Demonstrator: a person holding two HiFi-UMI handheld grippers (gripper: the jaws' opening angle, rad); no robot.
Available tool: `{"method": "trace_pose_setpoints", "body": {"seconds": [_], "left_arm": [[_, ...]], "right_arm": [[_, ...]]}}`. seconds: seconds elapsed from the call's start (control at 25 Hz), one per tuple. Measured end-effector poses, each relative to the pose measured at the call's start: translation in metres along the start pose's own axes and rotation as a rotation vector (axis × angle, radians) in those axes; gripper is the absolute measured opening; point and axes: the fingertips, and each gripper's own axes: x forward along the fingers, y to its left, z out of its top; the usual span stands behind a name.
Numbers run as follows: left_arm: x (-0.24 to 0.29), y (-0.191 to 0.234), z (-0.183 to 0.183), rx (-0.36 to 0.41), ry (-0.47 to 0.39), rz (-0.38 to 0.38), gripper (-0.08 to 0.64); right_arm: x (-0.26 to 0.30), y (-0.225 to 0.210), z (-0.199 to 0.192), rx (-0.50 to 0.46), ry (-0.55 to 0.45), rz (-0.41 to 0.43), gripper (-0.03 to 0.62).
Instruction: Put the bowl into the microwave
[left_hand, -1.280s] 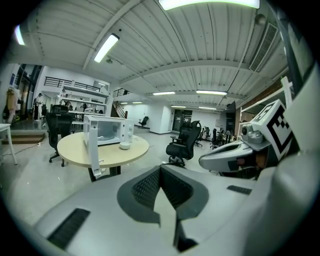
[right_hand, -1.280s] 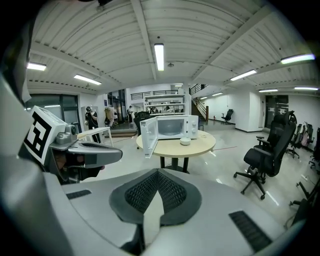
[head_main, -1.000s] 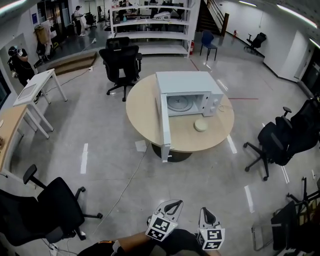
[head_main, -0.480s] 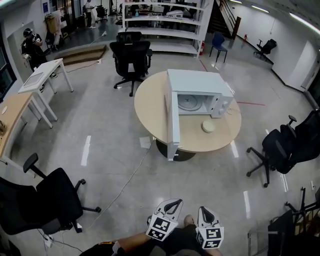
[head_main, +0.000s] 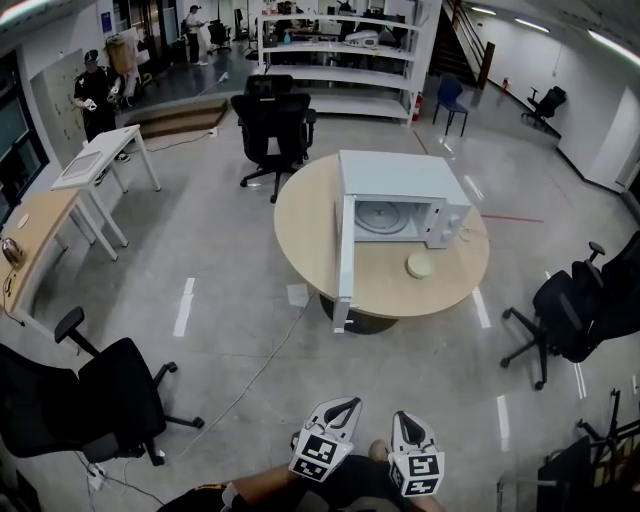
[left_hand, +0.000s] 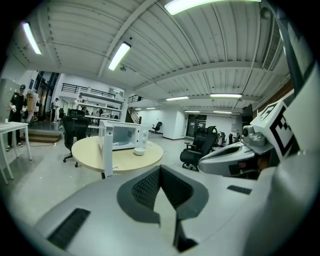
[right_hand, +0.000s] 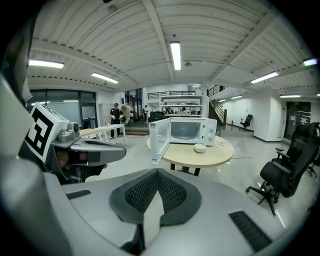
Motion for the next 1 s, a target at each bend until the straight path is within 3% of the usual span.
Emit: {"method": "trace_pose_setpoints", "body": {"seconds": [0.52,1.0], "left_arm": [[0.065,-0.048,0.028,0.027,-0.010,0.037,0.048],[0.090,-0.066,0.033,0.030,-0.012,0.078,0.048]], "right_arm": [[-0.005,-0.084,0.011,-0.011,-0.038,0.040,0.015],[-0.008,-0.117,0.011,-0.018,-0.047,0.075,0.015]]}}
